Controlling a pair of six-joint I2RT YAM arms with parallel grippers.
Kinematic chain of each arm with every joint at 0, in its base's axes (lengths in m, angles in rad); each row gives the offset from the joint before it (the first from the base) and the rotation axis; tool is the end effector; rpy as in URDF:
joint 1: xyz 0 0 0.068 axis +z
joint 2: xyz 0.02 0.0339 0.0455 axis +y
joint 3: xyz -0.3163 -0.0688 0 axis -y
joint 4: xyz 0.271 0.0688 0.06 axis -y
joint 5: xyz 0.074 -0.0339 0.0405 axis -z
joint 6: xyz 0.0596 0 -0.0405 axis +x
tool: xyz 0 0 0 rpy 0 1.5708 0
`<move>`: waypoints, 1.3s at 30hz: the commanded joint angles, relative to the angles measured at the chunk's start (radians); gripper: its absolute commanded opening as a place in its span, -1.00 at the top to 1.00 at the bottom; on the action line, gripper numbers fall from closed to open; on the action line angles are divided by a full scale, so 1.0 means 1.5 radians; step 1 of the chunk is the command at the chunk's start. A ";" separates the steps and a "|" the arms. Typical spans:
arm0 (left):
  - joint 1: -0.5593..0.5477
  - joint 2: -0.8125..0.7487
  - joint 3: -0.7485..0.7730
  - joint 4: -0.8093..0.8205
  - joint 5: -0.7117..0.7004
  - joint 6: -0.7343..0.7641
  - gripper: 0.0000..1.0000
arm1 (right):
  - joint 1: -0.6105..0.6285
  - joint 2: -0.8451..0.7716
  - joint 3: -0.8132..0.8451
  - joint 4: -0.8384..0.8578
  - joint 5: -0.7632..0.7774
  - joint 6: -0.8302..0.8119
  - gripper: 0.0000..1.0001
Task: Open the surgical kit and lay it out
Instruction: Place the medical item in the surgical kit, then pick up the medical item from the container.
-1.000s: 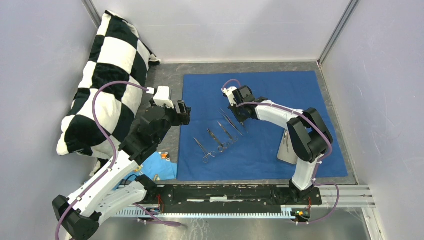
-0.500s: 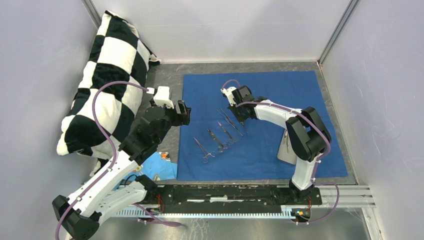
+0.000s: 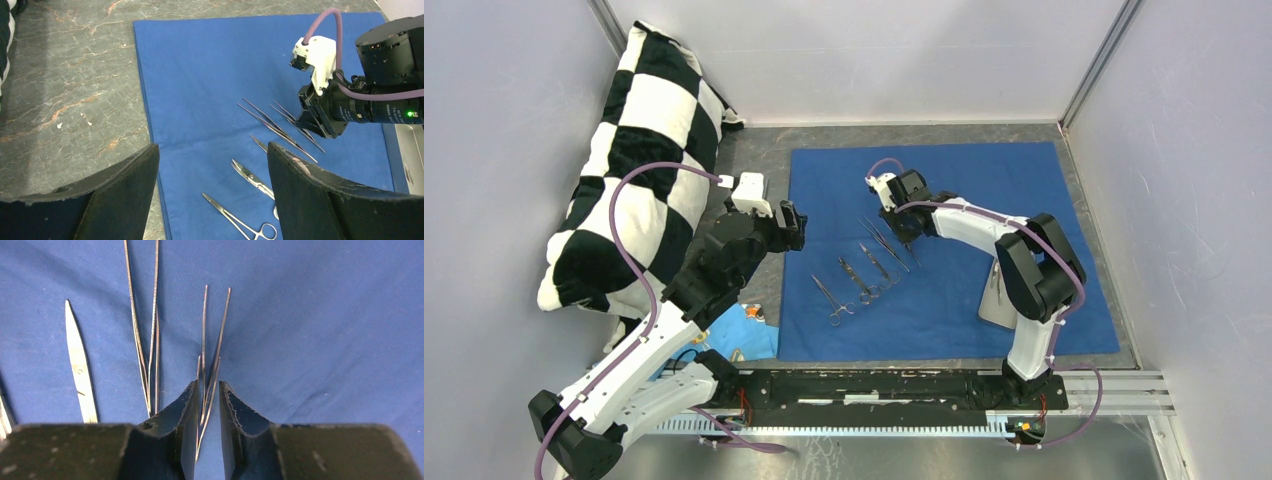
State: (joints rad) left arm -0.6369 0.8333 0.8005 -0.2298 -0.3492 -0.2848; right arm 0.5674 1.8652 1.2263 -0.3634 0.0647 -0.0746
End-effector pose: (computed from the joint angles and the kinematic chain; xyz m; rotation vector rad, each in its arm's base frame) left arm 0.1775 -0.1059 0.3649 0.0761 1.8282 -0.3318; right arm 0.3706 0.2316 0.1903 -0.7888 2.4493 0.1026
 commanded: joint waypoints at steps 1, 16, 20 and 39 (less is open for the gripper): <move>0.000 0.000 0.000 0.029 0.012 0.024 -0.70 | -0.001 -0.055 0.041 -0.031 0.012 0.011 0.43; 0.000 -0.007 -0.001 0.030 0.042 0.015 -0.72 | -0.273 -0.471 -0.295 -0.091 0.039 0.113 0.09; 0.000 -0.007 -0.001 0.031 0.049 0.014 -0.73 | -0.374 -0.482 -0.347 -0.091 -0.031 0.137 0.15; 0.000 -0.004 -0.001 0.027 0.050 0.015 -0.76 | -0.374 -0.390 -0.402 -0.072 0.030 0.134 0.47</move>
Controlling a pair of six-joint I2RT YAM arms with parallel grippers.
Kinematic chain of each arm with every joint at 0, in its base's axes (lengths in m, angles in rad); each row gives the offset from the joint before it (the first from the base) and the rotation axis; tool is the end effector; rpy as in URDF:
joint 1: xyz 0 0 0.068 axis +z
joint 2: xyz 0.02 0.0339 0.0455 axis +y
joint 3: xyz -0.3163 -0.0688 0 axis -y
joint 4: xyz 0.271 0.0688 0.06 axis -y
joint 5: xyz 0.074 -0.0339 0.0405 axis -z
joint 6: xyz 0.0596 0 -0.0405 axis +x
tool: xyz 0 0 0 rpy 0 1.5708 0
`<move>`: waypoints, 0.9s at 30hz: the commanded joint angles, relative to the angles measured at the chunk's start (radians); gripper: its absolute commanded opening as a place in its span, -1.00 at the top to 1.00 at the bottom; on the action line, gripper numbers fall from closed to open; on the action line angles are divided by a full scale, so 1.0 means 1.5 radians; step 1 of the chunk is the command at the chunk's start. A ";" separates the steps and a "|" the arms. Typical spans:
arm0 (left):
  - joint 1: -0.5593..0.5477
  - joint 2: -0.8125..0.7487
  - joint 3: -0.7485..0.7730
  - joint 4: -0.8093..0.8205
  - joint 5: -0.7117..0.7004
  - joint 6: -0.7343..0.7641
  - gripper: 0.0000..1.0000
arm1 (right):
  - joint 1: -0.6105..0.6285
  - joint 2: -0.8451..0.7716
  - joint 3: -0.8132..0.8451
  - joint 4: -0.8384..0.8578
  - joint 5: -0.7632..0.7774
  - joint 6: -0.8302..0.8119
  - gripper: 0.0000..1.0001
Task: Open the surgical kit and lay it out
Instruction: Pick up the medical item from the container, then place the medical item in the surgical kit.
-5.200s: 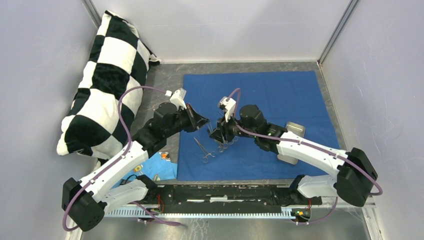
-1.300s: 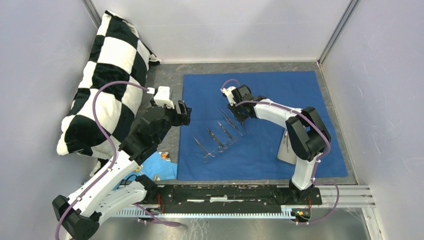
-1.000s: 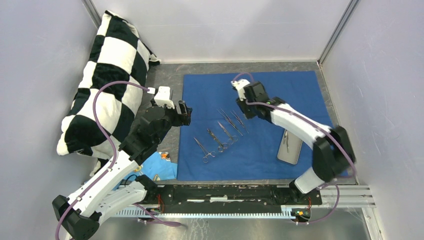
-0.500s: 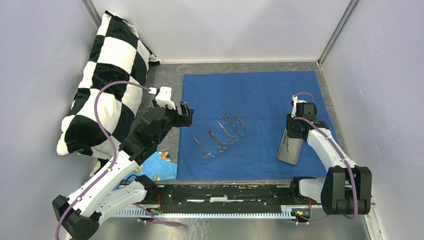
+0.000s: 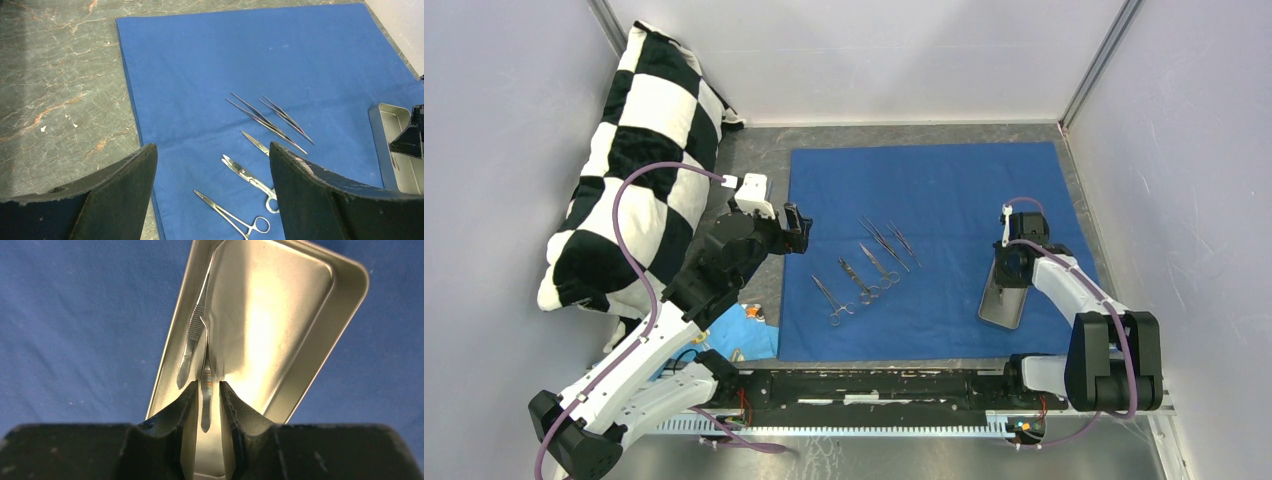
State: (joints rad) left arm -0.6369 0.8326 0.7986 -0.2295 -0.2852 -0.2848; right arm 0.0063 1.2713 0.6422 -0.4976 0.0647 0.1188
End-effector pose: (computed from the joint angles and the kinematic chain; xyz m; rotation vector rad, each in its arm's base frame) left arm 0.1761 -0.1094 0.3640 0.1224 1.8367 -0.3880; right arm 0.2385 -0.0024 0.1842 0.1711 2.6887 -0.0490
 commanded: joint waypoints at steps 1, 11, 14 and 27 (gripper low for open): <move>0.000 -0.004 0.000 0.028 0.009 0.015 -0.76 | 0.000 0.010 -0.015 0.023 0.032 0.006 0.47; 0.000 -0.007 -0.001 0.026 0.012 0.013 -0.77 | -0.001 -0.024 -0.020 0.024 0.047 0.017 1.00; 0.000 -0.005 -0.001 0.027 0.016 0.012 -0.77 | 0.001 -0.075 0.000 0.004 0.083 0.023 1.00; 0.000 0.032 -0.020 0.175 0.447 -0.029 -0.72 | 0.029 -0.156 0.027 0.201 -0.556 0.003 1.00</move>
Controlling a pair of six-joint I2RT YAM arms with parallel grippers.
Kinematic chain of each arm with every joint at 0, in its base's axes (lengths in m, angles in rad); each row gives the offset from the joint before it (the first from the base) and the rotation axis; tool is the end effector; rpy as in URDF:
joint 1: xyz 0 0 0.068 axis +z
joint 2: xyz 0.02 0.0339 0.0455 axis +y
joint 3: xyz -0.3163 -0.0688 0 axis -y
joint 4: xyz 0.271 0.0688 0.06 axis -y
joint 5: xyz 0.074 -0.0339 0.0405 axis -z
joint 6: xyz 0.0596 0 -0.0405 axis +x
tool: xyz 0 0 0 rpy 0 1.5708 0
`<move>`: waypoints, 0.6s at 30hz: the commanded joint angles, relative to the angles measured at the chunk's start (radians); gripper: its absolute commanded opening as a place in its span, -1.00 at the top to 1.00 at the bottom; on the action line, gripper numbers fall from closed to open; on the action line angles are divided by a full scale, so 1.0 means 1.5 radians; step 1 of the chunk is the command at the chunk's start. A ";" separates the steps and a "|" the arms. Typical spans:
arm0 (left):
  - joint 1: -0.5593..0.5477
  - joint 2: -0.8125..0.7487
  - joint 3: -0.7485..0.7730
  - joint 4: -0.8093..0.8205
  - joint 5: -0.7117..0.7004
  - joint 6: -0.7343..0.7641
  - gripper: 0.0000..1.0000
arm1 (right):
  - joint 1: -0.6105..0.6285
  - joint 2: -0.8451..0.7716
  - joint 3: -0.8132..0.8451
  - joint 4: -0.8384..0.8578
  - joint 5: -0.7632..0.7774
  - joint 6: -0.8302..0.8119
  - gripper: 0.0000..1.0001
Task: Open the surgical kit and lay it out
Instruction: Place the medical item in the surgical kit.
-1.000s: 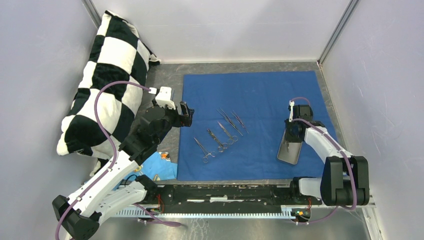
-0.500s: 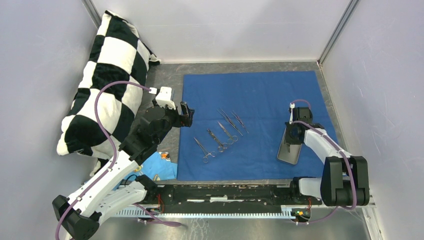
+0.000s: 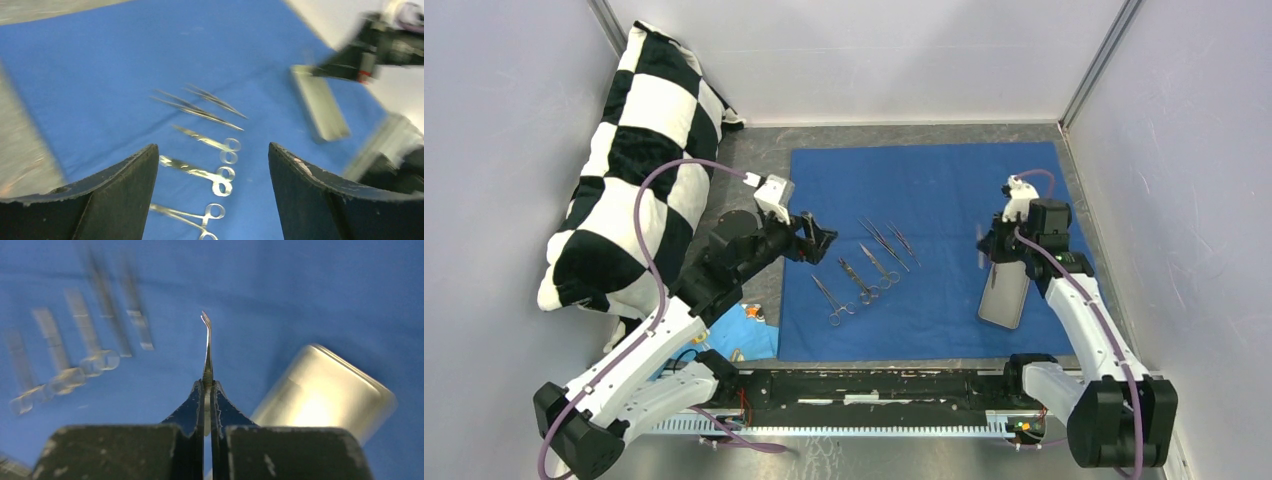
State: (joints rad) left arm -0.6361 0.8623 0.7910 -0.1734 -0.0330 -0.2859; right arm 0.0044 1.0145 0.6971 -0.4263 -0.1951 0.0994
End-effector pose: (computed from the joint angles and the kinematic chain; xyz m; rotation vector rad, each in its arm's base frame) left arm 0.1768 -0.1281 0.3619 0.3004 1.8355 -0.6186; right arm 0.2266 0.0126 0.2648 0.0106 2.3132 0.2785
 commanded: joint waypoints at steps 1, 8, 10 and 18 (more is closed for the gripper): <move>0.000 0.020 -0.023 0.183 0.380 -0.053 -0.71 | 0.071 0.026 -0.015 0.203 -0.435 0.051 1.00; 0.001 0.067 -0.047 0.338 0.559 -0.171 -0.54 | 0.312 0.058 -0.037 0.565 -0.484 0.251 1.00; 0.002 0.054 -0.054 0.337 0.541 -0.163 -0.53 | 0.336 0.066 -0.031 0.619 -0.484 0.277 1.00; 0.005 -0.008 -0.066 0.274 0.413 -0.105 -0.54 | 0.386 0.097 0.008 0.656 -0.494 0.286 1.00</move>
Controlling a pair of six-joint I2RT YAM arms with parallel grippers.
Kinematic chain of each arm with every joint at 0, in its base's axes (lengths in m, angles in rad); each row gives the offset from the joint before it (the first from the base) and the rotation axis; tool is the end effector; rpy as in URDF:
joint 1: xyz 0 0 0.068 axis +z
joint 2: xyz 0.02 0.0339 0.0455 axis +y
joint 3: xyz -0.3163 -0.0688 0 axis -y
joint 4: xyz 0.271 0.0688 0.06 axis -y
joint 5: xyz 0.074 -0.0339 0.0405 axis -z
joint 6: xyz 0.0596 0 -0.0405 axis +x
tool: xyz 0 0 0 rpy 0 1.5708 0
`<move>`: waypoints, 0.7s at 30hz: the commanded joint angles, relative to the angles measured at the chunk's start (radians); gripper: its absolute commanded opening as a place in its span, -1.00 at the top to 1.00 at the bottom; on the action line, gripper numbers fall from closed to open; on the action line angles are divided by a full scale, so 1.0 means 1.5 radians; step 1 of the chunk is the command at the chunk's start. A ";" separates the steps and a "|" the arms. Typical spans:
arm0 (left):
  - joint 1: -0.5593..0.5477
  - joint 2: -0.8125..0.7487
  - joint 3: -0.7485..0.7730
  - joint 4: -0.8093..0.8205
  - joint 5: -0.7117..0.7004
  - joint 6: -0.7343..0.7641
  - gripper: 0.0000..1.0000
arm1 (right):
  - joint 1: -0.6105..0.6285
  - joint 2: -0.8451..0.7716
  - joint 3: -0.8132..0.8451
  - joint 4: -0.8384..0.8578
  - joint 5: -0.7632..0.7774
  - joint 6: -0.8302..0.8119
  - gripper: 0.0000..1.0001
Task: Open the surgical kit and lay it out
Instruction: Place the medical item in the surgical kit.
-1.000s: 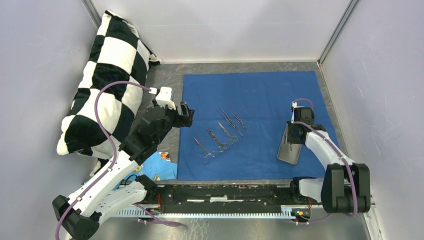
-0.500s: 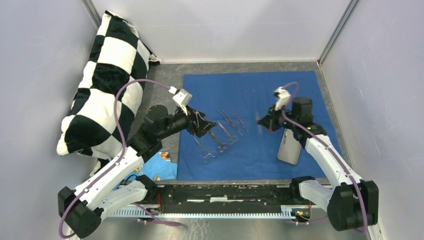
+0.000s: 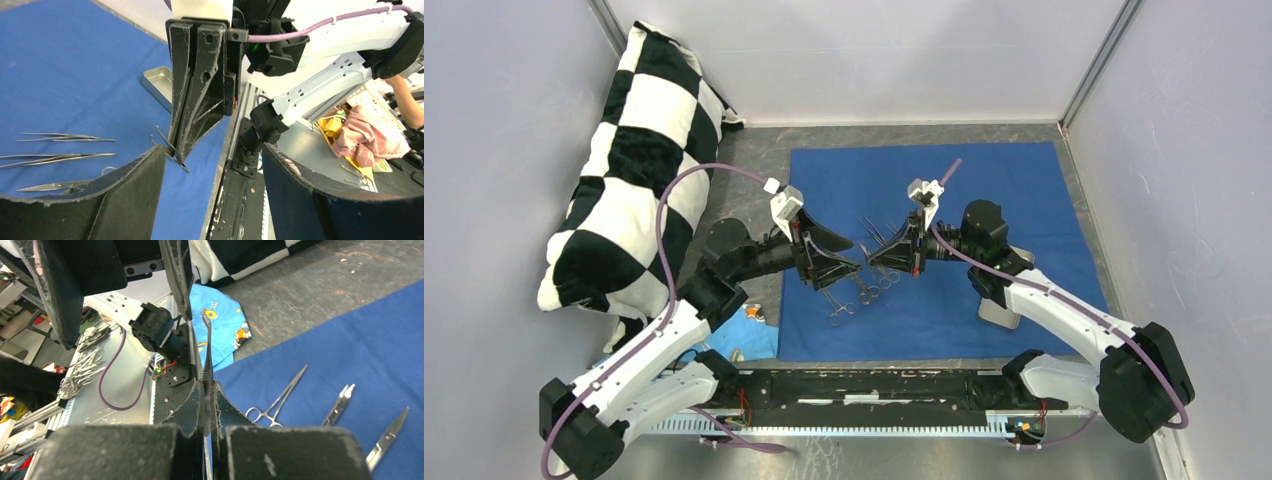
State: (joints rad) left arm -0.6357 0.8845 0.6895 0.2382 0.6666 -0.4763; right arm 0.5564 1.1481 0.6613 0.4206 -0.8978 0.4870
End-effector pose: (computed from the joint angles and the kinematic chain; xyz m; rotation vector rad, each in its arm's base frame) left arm 0.1534 -0.1590 0.3698 0.7078 1.5573 -1.3596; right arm 0.2036 0.1815 0.3209 -0.8167 1.6557 1.4878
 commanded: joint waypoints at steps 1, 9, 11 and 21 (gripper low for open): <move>0.005 -0.022 0.003 -0.007 -0.061 0.023 -0.53 | 0.021 0.009 0.033 0.098 -0.023 0.030 1.00; 0.008 -0.042 0.010 -0.072 -0.184 0.054 -0.55 | 0.041 0.014 0.031 0.147 -0.006 0.051 1.00; 0.009 -0.032 0.006 -0.036 -0.119 0.040 -0.54 | 0.049 0.023 0.035 0.158 -0.013 0.056 1.00; 0.009 0.009 0.002 0.033 0.011 -0.007 0.30 | 0.070 0.045 0.046 0.164 -0.013 0.053 1.00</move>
State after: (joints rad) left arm -0.6247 0.9009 0.6880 0.2298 0.6258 -0.4732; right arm 0.6556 1.2163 0.6888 0.5983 -0.9165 0.5640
